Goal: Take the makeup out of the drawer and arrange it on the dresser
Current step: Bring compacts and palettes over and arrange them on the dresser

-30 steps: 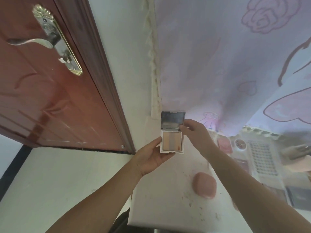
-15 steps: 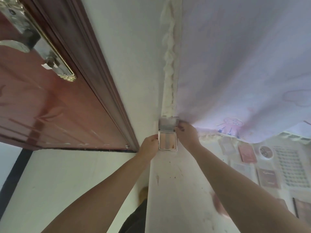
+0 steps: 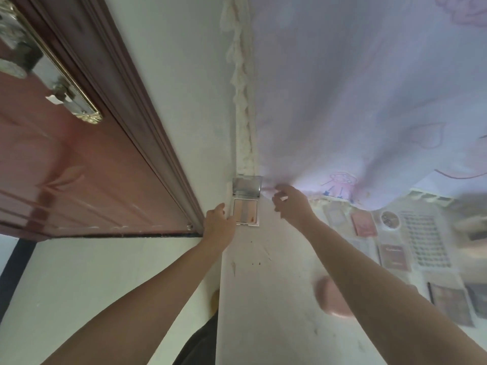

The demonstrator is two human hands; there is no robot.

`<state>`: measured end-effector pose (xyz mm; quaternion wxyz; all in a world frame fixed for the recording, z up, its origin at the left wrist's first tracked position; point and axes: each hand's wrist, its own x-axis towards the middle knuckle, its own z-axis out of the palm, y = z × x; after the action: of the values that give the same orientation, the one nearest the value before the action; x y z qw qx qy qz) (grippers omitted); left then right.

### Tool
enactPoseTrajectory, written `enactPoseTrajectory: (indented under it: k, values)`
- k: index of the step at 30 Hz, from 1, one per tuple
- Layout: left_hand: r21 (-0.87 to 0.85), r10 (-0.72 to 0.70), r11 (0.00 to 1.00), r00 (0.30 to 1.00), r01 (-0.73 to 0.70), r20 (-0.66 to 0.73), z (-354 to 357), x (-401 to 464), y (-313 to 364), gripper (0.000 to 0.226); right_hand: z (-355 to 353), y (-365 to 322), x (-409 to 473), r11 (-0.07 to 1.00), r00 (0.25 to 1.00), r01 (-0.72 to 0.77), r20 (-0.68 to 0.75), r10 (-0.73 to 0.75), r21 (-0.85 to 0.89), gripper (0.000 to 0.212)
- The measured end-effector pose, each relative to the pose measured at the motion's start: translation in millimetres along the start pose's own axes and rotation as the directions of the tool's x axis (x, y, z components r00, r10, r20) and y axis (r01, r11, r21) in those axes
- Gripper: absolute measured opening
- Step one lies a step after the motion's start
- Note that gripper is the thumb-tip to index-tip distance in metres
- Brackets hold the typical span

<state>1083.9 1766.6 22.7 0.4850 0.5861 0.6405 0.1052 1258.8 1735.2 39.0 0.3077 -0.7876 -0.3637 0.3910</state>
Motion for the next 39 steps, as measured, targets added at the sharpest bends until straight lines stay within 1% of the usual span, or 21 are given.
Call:
enactPoseTrajectory:
  k: [2,3,4,5,7,8,9,10,11,13,15,17,20,23,24,25,27,29,31,35,39]
  values:
    - [0.138,0.245,0.964,0.962,-0.228,-0.124,9,-24,-4,0.045,-28,12,-21,1.0,0.999,-0.011,0.052,0.01,0.019,0.024]
    - [0.157,0.35,0.93,0.932,-0.332,-0.099,18,-39,-6,0.043,-42,20,-34,1.0,0.997,-0.002,0.074,0.004,-0.015,0.021]
    - [0.139,0.399,0.908,0.917,-0.394,-0.01,30,-54,-6,0.041,-55,31,-50,0.998,0.995,0.01,0.098,-0.003,-0.069,0.019]
    - [0.119,0.402,0.902,0.908,-0.415,0.119,44,-68,-6,0.038,-66,42,-67,0.987,0.992,0.032,0.124,-0.013,-0.156,0.019]
    - [0.145,0.313,0.909,0.87,-0.391,0.382,77,-93,-5,0.037,-81,68,-99,0.906,0.98,0.112,0.198,-0.031,-0.409,0.02]
    - [0.176,0.265,0.909,0.849,-0.378,0.456,93,-103,-5,0.037,-83,81,-113,0.834,0.971,0.164,0.237,-0.042,-0.526,0.022]
    - [0.185,0.241,0.91,0.838,-0.37,0.489,108,-111,-4,0.035,-83,93,-126,0.757,0.959,0.228,0.275,-0.067,-0.612,0.025]
    - [0.166,0.238,0.918,0.836,-0.36,0.495,121,-120,-2,0.031,-82,103,-138,0.674,0.942,0.304,0.32,-0.104,-0.673,0.029]
    - [0.139,0.24,0.928,0.84,-0.345,0.487,131,-128,-1,0.027,-81,113,-150,0.638,0.929,0.349,0.341,-0.143,-0.686,0.031]
    - [0.116,0.215,0.949,0.869,-0.294,0.446,143,-139,2,0.026,-81,131,-166,0.657,0.918,0.377,0.355,-0.174,-0.653,0.041]
    - [0.103,0.192,0.962,0.897,-0.251,0.398,148,-146,4,0.029,-81,147,-172,0.596,0.907,0.414,0.371,-0.201,-0.688,0.054]
    - [0.069,0.175,0.974,0.91,-0.216,0.375,149,-153,5,0.035,-77,154,-172,0.536,0.912,0.41,0.337,-0.234,-0.738,0.052]
    - [0.01,0.122,0.991,0.917,-0.136,0.38,145,-160,4,0.043,-73,150,-168,0.571,0.919,0.394,0.311,-0.242,-0.72,0.047]
    - [-0.134,0.021,0.99,0.919,0.034,0.393,136,-167,2,0.035,-74,140,-166,0.616,0.908,0.415,0.35,-0.231,-0.67,0.045]
    - [-0.229,-0.025,0.965,0.914,0.129,0.406,132,-168,2,0.032,-75,135,-166,0.657,0.91,0.407,0.342,-0.234,-0.635,0.044]
    - [-0.344,-0.066,0.909,0.895,0.237,0.442,126,-167,3,0.032,-75,128,-166,0.717,0.919,0.382,0.323,-0.228,-0.583,0.044]
    - [-0.54,-0.073,0.711,0.811,0.45,0.58,110,-166,4,0.04,-75,112,-167,0.824,0.932,0.338,0.281,-0.228,-0.454,0.045]
    - [-0.627,0.017,0.522,0.728,0.579,0.686,93,-164,8,0.049,-76,95,-166,0.856,0.924,0.356,0.277,-0.263,-0.376,0.045]
    - [-0.677,0.101,0.429,0.713,0.598,0.694,80,-161,13,0.052,-77,77,-165,0.868,0.915,0.378,0.274,-0.297,-0.321,0.043]
    - [-0.735,0.163,0.367,0.739,0.57,0.654,63,-155,23,0.056,-82,44,-159,0.866,0.899,0.408,0.29,-0.328,-0.287,0.042]
    - [-0.761,0.184,0.28,0.745,0.586,0.641,50,-146,21,0.056,-81,18,-147,0.881,0.893,0.393,0.339,-0.297,-0.264,0.042]
